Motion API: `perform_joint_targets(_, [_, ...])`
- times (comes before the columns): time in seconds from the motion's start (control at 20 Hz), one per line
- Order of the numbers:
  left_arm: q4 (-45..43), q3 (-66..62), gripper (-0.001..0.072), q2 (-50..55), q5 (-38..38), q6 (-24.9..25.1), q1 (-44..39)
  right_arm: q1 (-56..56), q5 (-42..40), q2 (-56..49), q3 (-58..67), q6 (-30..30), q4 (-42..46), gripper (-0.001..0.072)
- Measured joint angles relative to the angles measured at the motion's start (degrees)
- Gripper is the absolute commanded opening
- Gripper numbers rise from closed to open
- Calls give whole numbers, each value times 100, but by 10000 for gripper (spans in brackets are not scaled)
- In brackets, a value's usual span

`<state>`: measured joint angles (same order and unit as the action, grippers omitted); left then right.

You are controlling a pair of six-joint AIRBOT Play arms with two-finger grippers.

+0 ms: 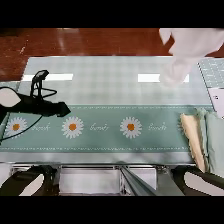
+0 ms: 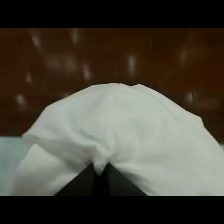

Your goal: Fold the shirts.

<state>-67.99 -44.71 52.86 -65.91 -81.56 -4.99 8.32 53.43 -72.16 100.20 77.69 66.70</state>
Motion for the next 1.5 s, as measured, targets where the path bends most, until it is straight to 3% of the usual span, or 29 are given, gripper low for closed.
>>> perform_joint_targets(0.15, [111,243,507,-463,-133,164,-28,-20,291,544,461,-286,-463,18])
perform_joint_targets(0.35, [168,339,507,-883,326,153,188,-599,1067,1084,603,-472,-658,18])
perform_joint_targets(0.6, [192,361,507,-1067,669,-258,1021,-2343,1401,1294,-549,-164,-313,18])
perform_joint_targets(0.8, [199,365,507,-1099,396,-363,1458,-3670,468,997,-2114,444,-133,18])
perform_joint_targets(1.05, [284,372,507,-1110,258,-411,1596,-4911,-1001,-354,-3099,970,-675,23])
perform_joint_targets(1.1, [306,372,507,-1110,256,-417,1593,-5095,-1220,-667,-3171,1027,-868,174])
perform_joint_targets(1.15, [315,372,507,-1110,245,-417,1578,-5230,-1357,-916,-3217,1047,-1062,424])
perform_joint_targets(1.3, [339,372,508,-1110,229,-330,1447,-5329,-1620,-1355,-3235,1029,-1620,405])
perform_joint_targets(1.5, [352,378,508,-1110,11,-168,1193,-4406,-1067,-935,-2935,911,-1829,405])
